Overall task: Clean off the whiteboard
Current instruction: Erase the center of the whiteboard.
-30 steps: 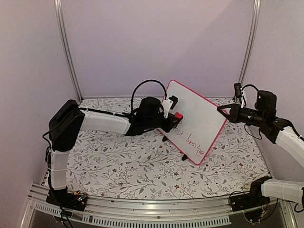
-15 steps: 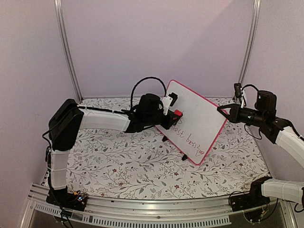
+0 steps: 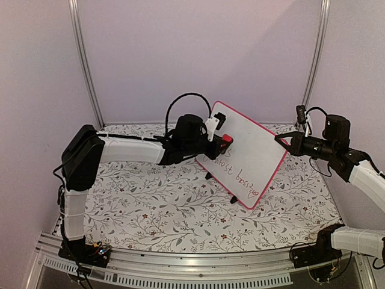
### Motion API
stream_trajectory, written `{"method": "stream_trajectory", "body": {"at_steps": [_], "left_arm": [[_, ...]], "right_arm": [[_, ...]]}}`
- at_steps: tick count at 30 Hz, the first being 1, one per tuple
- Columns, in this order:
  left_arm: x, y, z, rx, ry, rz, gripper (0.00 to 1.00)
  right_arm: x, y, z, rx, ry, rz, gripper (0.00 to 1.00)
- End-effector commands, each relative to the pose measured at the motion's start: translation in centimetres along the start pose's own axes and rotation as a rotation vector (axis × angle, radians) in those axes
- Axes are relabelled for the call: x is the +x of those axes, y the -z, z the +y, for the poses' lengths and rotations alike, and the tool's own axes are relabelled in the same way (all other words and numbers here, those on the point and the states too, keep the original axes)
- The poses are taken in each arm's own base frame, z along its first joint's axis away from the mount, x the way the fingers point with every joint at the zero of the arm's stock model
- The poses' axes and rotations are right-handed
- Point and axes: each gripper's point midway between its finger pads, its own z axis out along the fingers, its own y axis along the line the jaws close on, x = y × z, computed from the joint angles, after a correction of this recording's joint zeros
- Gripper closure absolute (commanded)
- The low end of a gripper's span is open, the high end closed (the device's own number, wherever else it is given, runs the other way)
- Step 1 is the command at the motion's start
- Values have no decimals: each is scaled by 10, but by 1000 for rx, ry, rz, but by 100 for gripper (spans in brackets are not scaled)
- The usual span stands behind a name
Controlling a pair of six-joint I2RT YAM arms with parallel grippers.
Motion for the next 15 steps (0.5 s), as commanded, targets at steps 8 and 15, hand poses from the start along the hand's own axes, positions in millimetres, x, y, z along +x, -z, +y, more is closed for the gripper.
{"method": "stream_trajectory", "body": {"at_steps": [8,15], "left_arm": [[-53,30,32,-91,57,-142,98],[-96,88,39,-66,56,-294,97]], "right_arm": [[28,-5,17,-104,-9,103,100],[27,-6,17,-102,-10,105,100]]}}
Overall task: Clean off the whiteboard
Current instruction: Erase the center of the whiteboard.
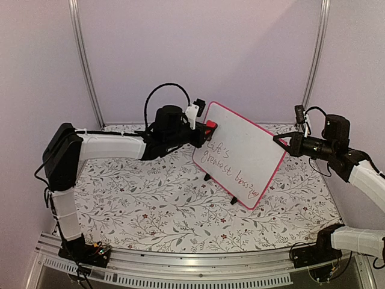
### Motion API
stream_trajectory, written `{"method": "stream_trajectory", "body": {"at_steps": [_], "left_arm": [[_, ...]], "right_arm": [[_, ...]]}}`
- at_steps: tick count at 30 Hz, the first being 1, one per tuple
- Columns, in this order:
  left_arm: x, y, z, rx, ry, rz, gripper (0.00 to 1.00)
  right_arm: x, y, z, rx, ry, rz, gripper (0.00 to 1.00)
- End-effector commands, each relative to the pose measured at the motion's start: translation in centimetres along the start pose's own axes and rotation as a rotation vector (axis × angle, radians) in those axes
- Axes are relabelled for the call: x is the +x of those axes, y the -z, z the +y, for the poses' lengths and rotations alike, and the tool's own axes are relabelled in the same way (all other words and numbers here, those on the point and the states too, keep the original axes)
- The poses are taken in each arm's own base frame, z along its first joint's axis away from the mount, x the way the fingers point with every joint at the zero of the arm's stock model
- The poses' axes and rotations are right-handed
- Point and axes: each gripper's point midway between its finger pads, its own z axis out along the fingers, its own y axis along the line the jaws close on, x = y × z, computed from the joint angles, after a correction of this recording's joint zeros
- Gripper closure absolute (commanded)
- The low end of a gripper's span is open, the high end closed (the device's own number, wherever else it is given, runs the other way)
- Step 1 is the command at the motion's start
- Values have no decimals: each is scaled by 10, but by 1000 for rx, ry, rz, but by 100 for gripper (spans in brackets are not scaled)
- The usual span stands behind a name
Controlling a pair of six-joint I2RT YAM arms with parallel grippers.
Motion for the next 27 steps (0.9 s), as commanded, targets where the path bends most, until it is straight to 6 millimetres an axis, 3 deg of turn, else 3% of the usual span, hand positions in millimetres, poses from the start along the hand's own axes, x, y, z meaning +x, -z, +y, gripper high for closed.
{"method": "stream_trajectory", "body": {"at_steps": [1,8,16,21,27], "left_arm": [[-67,41,-2,33,-7,-202,96],[-57,47,4,7,-21,-169,96],[12,29,37,-68,59,-6,97],[31,27,55,-12,193,-3,97],[49,7,67,-12,222,44,97]], "right_arm": [[26,-5,8,-57,-34,94,100],[26,-5,7,-56,-36,97,100],[26,-5,9,-57,-35,97,100],[27,-6,7,-58,-38,102,100],[27,-7,7,-57,-41,105,100]]}}
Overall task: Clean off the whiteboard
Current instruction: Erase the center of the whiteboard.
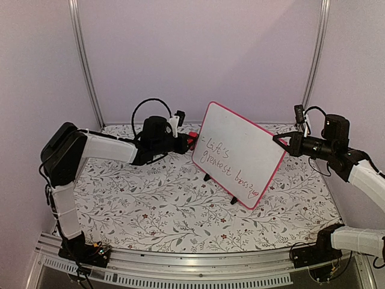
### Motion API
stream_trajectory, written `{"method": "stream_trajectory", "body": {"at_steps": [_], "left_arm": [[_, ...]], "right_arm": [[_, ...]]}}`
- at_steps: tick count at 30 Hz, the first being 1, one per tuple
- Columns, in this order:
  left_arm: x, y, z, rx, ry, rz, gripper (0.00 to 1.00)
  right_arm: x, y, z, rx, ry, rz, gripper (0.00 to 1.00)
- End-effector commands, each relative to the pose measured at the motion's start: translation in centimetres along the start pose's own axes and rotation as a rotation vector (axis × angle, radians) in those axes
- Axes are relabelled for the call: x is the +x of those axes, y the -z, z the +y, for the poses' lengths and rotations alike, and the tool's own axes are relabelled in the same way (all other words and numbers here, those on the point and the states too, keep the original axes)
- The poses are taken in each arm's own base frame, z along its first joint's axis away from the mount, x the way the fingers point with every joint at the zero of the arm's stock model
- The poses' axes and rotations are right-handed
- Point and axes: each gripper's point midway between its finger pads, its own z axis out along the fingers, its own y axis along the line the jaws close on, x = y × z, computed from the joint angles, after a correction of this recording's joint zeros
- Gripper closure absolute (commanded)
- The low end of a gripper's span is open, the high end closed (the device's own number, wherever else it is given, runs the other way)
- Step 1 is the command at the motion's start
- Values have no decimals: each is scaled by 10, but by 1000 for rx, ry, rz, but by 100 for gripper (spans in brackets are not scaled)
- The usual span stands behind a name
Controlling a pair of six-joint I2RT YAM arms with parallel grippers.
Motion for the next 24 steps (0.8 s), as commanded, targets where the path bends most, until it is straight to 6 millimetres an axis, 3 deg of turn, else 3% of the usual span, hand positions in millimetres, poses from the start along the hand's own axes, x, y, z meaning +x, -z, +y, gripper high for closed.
{"method": "stream_trajectory", "body": {"at_steps": [1,12,24], "left_arm": [[-7,-15,-1,44,36,-14,97],[4,-42,9,18,8,24,97],[24,-48,15,-27,-7,66,98]], "right_arm": [[26,-6,7,-52,-48,103,100],[28,-8,5,-49,-52,113,100],[30,-9,4,-49,-55,117,100]]}}
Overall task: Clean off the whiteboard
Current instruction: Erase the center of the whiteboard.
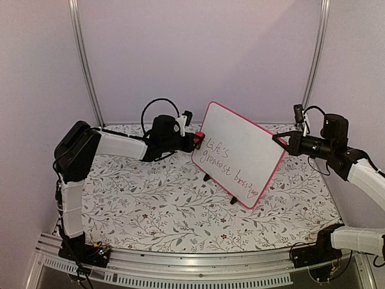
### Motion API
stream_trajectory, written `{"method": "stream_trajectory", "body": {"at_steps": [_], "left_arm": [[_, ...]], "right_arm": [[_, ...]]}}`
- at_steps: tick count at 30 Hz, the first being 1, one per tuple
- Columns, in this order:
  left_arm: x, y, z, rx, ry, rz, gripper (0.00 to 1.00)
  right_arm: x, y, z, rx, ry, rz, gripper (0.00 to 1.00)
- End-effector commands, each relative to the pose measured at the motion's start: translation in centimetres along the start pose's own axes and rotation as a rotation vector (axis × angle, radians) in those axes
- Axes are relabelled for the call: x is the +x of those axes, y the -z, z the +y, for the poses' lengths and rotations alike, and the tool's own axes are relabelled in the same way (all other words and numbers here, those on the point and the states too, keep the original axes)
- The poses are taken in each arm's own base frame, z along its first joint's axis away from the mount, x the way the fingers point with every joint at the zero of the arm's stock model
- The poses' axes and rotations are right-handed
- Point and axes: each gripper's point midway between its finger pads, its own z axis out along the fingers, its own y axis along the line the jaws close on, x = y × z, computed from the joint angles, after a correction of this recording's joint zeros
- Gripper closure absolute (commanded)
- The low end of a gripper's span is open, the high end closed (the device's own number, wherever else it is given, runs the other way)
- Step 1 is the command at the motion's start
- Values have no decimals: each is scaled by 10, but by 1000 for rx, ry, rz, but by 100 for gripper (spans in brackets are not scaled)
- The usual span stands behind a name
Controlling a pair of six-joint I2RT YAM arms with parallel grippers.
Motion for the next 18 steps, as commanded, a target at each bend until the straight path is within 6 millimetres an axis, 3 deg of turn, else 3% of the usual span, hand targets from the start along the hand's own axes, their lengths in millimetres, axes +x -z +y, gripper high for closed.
{"method": "stream_trajectory", "body": {"at_steps": [1,11,18], "left_arm": [[19,-8,5,-33,-19,41,98],[46,-7,7,-53,-10,86,99],[48,-6,6,-51,-9,90,100]], "right_arm": [[31,-6,7,-55,-52,117,100],[31,-6,7,-55,-54,117,100],[31,-5,7,-57,-53,116,100]]}}
